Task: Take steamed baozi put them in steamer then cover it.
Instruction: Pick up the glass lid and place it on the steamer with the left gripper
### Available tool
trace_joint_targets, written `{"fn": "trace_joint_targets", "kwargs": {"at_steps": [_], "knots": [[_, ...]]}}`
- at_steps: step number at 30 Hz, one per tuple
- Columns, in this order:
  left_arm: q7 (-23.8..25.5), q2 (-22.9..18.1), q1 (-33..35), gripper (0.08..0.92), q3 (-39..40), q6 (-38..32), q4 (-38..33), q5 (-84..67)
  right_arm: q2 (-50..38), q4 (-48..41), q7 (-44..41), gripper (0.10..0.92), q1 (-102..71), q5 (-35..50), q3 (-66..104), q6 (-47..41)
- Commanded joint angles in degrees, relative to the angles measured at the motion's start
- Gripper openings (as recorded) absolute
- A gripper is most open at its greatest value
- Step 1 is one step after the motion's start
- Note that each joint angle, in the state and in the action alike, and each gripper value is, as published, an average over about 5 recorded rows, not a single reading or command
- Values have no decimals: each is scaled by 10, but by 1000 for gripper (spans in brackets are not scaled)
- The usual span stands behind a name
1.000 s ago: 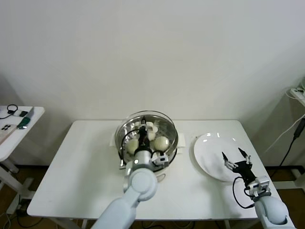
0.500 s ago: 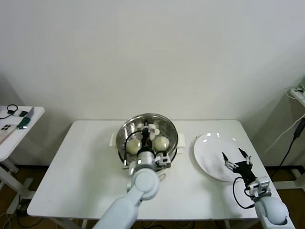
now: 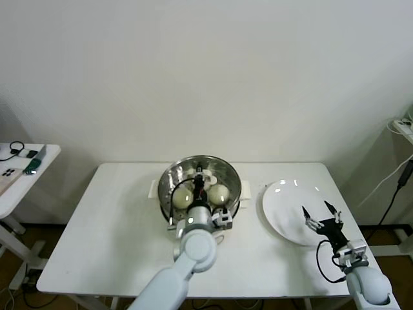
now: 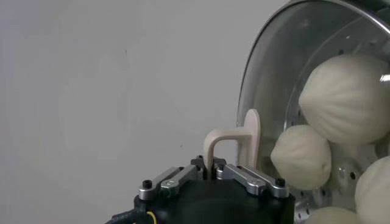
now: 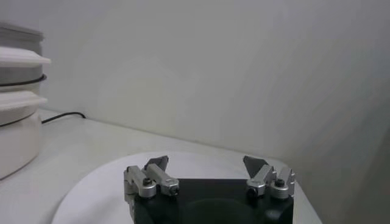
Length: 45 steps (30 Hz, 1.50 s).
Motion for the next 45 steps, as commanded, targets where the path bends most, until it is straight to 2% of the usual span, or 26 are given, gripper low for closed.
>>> {"fn": "trace_joint_targets", "kwargs": {"at_steps": [1,22,31,45], "knots": [[-1,-1,1,151,1,20,4,3,1,-1,-1,823,0,0,1,0],[9,0,3,167,-4,6,-4,21,1,-4,-11,823,2,1,6,1],[9,10,5,407,10,15,-34,-8,-1,1,-7,823,1,18,13,-14],[9,70,42,794,7,25,-124,-56,-1,-8,-8,823,5,16,15,-15]]}}
